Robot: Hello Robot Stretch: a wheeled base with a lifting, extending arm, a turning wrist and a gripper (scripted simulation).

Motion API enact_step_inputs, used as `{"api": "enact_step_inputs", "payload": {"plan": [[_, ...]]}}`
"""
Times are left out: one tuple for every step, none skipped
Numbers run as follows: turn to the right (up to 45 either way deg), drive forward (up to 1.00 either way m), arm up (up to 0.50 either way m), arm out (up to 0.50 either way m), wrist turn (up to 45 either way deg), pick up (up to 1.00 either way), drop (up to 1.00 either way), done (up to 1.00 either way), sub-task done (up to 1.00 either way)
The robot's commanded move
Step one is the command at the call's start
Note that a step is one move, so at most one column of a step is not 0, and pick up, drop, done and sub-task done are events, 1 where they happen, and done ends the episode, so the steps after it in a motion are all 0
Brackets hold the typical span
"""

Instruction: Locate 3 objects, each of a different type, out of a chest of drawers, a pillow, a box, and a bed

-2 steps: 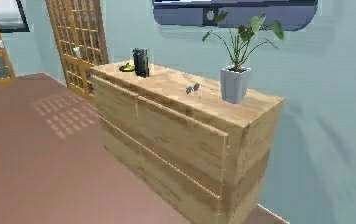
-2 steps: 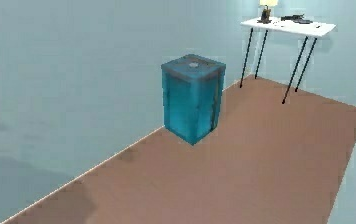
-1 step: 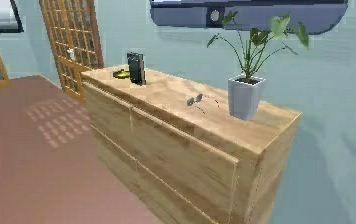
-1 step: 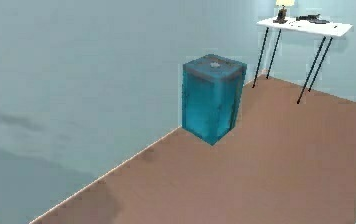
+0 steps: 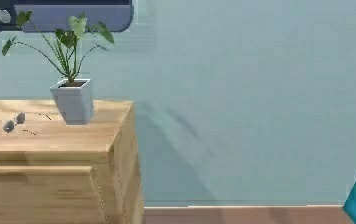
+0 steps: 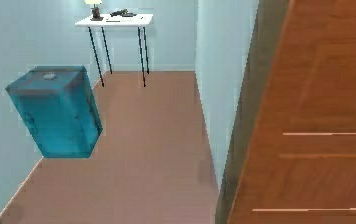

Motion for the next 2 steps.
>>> {"api": "enact_step_inputs", "payload": {"plan": [[45.0,0.0,0.0,0.0,0.0,0.0,0.0,0.0,0.0],[27.0,0.0,0.0,0.0,0.0,0.0,0.0,0.0,0.0]]}}
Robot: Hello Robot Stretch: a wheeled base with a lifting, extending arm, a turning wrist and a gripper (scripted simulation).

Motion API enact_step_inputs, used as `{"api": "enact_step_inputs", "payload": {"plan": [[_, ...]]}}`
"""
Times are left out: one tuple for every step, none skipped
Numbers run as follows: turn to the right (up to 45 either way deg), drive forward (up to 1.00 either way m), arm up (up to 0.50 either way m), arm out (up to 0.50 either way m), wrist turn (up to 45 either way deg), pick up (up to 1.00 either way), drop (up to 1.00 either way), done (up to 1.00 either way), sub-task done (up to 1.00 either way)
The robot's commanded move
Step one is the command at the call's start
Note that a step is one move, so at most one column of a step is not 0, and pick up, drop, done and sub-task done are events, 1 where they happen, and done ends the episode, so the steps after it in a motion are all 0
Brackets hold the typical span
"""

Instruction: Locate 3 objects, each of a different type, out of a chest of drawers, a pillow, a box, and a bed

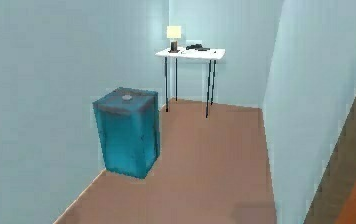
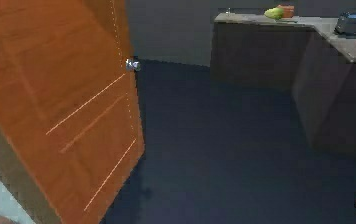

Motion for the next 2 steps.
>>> {"api": "enact_step_inputs", "payload": {"plan": [[0.0,0.7,0.0,0.0,0.0,0.0,0.0,0.0,0.0],[-21.0,0.0,0.0,0.0,0.0,0.0,0.0,0.0,0.0]]}}
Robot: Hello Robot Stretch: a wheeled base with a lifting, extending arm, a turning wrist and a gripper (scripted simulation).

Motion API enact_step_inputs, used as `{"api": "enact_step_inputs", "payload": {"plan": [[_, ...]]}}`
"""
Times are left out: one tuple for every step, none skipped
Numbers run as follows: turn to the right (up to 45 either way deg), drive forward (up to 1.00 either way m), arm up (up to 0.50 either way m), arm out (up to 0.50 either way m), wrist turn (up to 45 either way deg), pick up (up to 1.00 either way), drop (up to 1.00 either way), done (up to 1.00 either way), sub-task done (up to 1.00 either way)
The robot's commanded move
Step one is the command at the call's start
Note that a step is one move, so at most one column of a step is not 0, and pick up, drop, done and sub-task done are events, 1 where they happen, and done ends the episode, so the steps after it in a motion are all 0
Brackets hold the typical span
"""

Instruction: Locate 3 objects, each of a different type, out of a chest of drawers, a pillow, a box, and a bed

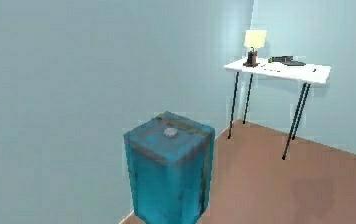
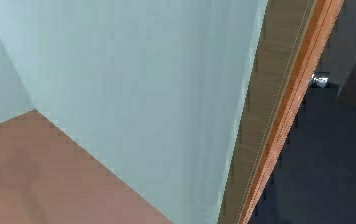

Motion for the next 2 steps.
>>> {"api": "enact_step_inputs", "payload": {"plan": [[0.0,0.0,0.0,0.0,0.0,0.0,0.0,0.0,1.0],[-45.0,0.0,0.0,0.0,0.0,0.0,0.0,0.0,0.0]]}}
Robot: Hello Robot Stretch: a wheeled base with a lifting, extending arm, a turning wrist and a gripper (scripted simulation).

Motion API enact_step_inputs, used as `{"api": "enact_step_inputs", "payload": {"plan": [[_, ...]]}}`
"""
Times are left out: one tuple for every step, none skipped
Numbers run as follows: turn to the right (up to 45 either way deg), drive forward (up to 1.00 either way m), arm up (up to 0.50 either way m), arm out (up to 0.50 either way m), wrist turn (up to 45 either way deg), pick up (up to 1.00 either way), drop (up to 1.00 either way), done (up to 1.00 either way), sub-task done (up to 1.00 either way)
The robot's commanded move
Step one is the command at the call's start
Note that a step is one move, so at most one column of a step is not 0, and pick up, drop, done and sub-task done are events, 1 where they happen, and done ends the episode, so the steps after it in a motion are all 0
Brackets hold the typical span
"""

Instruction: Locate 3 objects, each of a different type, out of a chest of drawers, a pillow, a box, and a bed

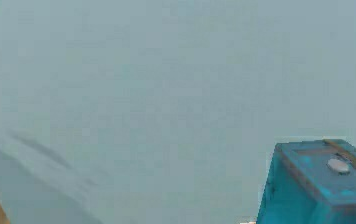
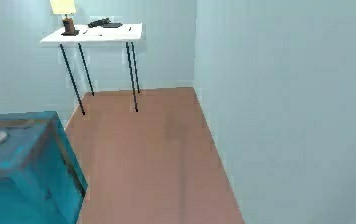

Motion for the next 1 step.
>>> {"api": "enact_step_inputs", "payload": {"plan": [[-45.0,0.0,0.0,0.0,0.0,0.0,0.0,0.0,0.0]]}}
